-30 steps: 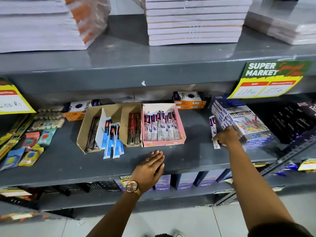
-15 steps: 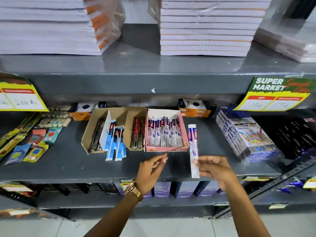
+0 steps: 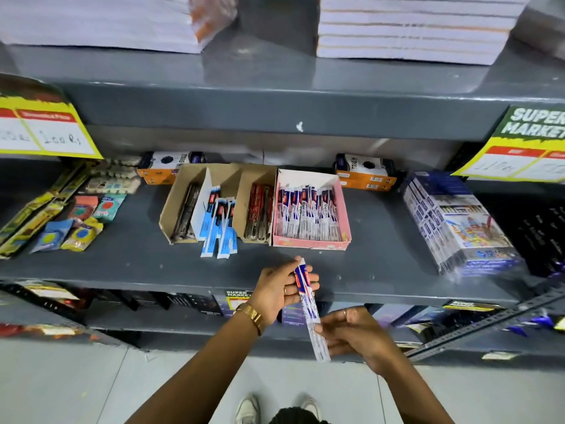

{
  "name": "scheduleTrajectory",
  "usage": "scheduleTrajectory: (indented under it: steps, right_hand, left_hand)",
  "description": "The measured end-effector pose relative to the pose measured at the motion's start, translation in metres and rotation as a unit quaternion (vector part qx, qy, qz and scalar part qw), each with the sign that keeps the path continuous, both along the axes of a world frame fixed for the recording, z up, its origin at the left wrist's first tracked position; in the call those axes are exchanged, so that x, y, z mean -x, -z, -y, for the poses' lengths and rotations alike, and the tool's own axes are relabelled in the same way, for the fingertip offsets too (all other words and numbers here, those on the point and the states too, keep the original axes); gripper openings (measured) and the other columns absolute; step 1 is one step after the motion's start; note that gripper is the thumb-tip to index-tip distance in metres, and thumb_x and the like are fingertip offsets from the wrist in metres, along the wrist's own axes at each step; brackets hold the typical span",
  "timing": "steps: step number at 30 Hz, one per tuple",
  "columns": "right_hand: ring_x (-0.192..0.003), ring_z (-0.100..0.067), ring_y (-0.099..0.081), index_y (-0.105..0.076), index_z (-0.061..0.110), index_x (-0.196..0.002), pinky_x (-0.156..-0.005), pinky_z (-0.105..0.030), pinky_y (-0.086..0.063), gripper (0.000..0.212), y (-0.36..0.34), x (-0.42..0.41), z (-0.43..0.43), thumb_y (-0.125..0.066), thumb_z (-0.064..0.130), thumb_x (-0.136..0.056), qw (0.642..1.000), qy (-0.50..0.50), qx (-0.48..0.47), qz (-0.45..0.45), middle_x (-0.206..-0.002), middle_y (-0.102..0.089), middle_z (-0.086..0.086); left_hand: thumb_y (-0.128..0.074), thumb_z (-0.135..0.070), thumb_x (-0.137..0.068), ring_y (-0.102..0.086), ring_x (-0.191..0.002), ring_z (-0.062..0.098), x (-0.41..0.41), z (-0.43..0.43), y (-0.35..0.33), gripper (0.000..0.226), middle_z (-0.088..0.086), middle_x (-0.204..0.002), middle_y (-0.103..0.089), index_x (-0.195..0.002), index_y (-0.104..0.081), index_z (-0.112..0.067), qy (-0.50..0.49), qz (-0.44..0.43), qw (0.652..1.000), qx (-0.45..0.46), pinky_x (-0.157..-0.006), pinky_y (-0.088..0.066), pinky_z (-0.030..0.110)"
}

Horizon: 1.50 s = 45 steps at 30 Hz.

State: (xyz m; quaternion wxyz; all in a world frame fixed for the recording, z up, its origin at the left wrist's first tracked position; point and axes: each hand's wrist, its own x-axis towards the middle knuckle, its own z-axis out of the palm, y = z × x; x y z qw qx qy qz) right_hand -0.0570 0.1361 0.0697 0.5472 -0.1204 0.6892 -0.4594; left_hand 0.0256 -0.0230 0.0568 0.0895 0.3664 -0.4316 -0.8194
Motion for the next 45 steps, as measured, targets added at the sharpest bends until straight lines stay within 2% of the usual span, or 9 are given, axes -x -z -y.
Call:
scheduleTrajectory:
  steps: [9,12,19,25,30,35,38,42,45]
  right_hand:
    - [-0.054,-0.009,-0.068,-0.071,0.0,-0.09,-0.05,-0.019,-0.055,0.013,-0.021,0.003,0.011,-0.073,0.0,-0.078,0.999,-0.029,0.041,-0.015,-0.069,-0.075,-0.004]
    - [-0.045,-0.005,-0.064,-0.069,0.005,-0.08,-0.045,-0.017,-0.055,0.014,-0.04,0.029,0.033,-0.069,-0.009,-0.078,0.996,-0.008,0.084,-0.044,-0.059,-0.073,0.0]
    - [-0.057,-0.015,-0.067,-0.062,-0.001,-0.092,-0.048,-0.021,-0.058,0.022,-0.057,0.112,0.099,-0.074,-0.007,-0.074,0.98,0.068,0.11,-0.151,-0.085,-0.068,-0.019]
    - [-0.08,-0.027,-0.067,-0.06,-0.003,-0.102,-0.075,-0.037,-0.06,0.031,-0.032,0.136,0.144,-0.072,-0.011,-0.075,0.974,0.02,-0.008,-0.226,-0.108,-0.066,-0.024]
    - [-0.085,-0.031,-0.072,-0.065,-0.003,-0.092,-0.081,-0.044,-0.06,0.025,-0.023,0.131,0.154,-0.076,0.0,-0.07,0.915,-0.023,-0.065,-0.397,-0.098,-0.072,-0.022]
    - [-0.102,-0.039,-0.064,-0.062,-0.001,-0.093,-0.085,-0.041,-0.054,0.024,-0.053,0.102,0.142,-0.071,0.016,-0.079,0.809,-0.072,-0.119,-0.571,-0.105,-0.067,-0.023]
    - [-0.097,-0.031,-0.067,-0.071,0.004,-0.088,-0.082,-0.035,-0.055,0.014,-0.067,0.063,0.139,-0.065,0.015,-0.082,0.786,-0.051,-0.055,-0.614,-0.098,-0.073,-0.017]
    - [-0.082,-0.009,-0.067,-0.073,0.016,-0.091,-0.082,-0.02,-0.053,0.014,-0.053,-0.028,0.14,-0.062,0.011,-0.085,0.829,-0.203,0.073,-0.516,-0.094,-0.075,0.001]
    - [-0.095,-0.018,-0.068,-0.071,0.017,-0.1,-0.087,-0.031,-0.054,0.02,-0.018,-0.08,0.158,-0.055,0.013,-0.087,0.815,-0.284,0.05,-0.503,-0.106,-0.073,-0.004]
  left_hand:
    - [-0.054,-0.035,-0.092,-0.068,-0.097,0.033,-0.001,0.003,0.003,0.039,0.02,-0.106,-0.071,-0.101,-0.069,-0.001,-0.073,-0.027,0.997,-0.016,-0.089,-0.053,0.044]
    - [-0.049,-0.045,-0.092,-0.067,-0.096,0.03,-0.002,0.007,0.0,0.045,0.015,-0.106,-0.071,-0.106,-0.065,-0.005,-0.091,-0.031,0.995,-0.028,-0.083,-0.055,0.04]
    - [-0.045,-0.039,-0.095,-0.068,-0.097,0.029,-0.003,-0.005,0.004,0.043,0.014,-0.109,-0.071,-0.112,-0.064,-0.005,-0.07,-0.017,0.997,0.022,-0.086,-0.054,0.039]
    - [-0.044,-0.034,-0.097,-0.069,-0.094,0.032,-0.006,-0.015,0.004,0.04,0.015,-0.103,-0.073,-0.108,-0.065,-0.002,-0.128,-0.028,0.991,0.009,-0.077,-0.058,0.036]
    - [-0.049,-0.025,-0.096,-0.069,-0.092,0.035,-0.021,-0.005,-0.002,0.033,0.016,-0.1,-0.073,-0.103,-0.068,0.001,-0.132,-0.024,0.99,0.054,-0.078,-0.058,0.038]
    - [-0.054,-0.012,-0.094,-0.07,-0.086,0.034,-0.067,0.025,-0.009,0.021,0.016,-0.097,-0.074,-0.097,-0.07,0.001,-0.109,-0.029,0.98,0.162,-0.075,-0.059,0.034]
    - [-0.065,-0.001,-0.085,-0.069,-0.078,0.023,-0.101,0.056,-0.012,0.011,0.012,-0.089,-0.076,-0.093,-0.072,0.0,-0.1,-0.012,0.955,0.279,-0.07,-0.058,0.026]
    - [-0.07,0.006,-0.077,-0.067,-0.07,-0.005,-0.135,0.106,-0.009,0.025,-0.028,-0.068,-0.07,-0.079,-0.074,-0.019,-0.028,0.101,0.859,0.502,-0.067,-0.052,0.011]
    - [-0.07,0.001,-0.077,-0.065,-0.075,-0.011,-0.149,0.13,-0.005,0.027,-0.045,-0.065,-0.06,-0.082,-0.075,-0.025,0.027,0.139,0.8,0.583,-0.072,-0.051,0.007]
